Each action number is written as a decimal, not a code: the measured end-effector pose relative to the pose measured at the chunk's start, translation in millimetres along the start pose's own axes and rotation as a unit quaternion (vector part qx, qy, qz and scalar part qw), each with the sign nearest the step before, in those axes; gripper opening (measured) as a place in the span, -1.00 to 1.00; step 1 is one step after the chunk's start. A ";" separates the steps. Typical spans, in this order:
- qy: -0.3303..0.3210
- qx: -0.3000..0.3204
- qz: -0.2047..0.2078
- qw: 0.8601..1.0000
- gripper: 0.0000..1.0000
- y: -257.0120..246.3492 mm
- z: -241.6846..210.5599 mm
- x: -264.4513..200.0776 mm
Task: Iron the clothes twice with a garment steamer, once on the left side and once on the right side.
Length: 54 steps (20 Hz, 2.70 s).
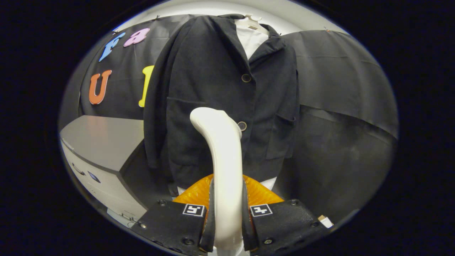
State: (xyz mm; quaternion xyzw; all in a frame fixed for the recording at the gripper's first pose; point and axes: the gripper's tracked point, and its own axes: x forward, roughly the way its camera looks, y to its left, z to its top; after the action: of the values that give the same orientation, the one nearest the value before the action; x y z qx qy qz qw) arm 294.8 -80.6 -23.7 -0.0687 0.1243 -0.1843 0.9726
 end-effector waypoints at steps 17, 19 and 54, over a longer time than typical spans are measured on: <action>0.077 -0.044 -0.012 0.996 -0.33 7.1 -102.3 17.4; 0.084 -0.051 -0.010 0.995 -0.33 8.5 -111.9 18.2; -0.261 0.122 -0.081 0.954 -0.33 -216.1 275.1 -122.3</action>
State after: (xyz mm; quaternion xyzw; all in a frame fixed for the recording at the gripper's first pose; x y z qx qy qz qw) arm 184.3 -209.9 305.5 -0.0048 -0.1637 -0.2517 0.9539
